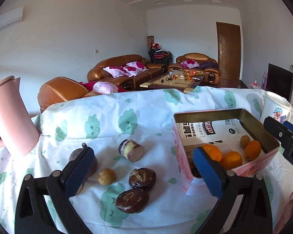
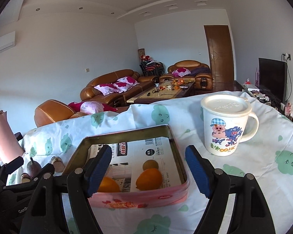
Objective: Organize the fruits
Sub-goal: 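Move both tools back toward the remaining fruits on the cloth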
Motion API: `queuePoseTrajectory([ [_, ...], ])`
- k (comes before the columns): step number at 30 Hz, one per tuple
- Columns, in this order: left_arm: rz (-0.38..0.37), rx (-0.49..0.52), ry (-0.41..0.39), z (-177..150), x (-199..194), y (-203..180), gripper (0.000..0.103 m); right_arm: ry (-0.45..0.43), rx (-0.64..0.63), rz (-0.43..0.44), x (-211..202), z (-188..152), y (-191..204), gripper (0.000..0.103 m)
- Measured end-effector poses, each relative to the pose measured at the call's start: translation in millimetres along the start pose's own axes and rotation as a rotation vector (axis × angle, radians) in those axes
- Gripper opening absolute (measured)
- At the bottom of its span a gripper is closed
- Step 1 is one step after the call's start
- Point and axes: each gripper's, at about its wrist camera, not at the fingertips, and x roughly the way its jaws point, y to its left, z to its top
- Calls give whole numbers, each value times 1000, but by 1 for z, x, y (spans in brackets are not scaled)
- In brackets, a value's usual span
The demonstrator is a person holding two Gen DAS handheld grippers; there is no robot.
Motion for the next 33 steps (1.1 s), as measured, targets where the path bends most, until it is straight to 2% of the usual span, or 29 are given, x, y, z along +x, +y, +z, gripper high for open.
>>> queuePoseTrajectory([
  [6,-2,-22,24,-5,-1,19,103,-12,-56,-4,-15,-10,25,79],
  [11,16,-24,41,-9,1,43,103,33,-30,38,-16,-17,40,79],
  [15,49,-43,73,-11,6,73,103,68,-46,60,-18,-25,57,79],
  [24,146,-129,145,-15,20,155,103,153,-148,190,-23,-46,117,79],
  [29,167,-149,167,-14,22,183,103,249,-201,272,-9,-57,156,79],
  [33,149,-139,173,-15,23,190,103,349,-226,259,18,-64,182,79],
])
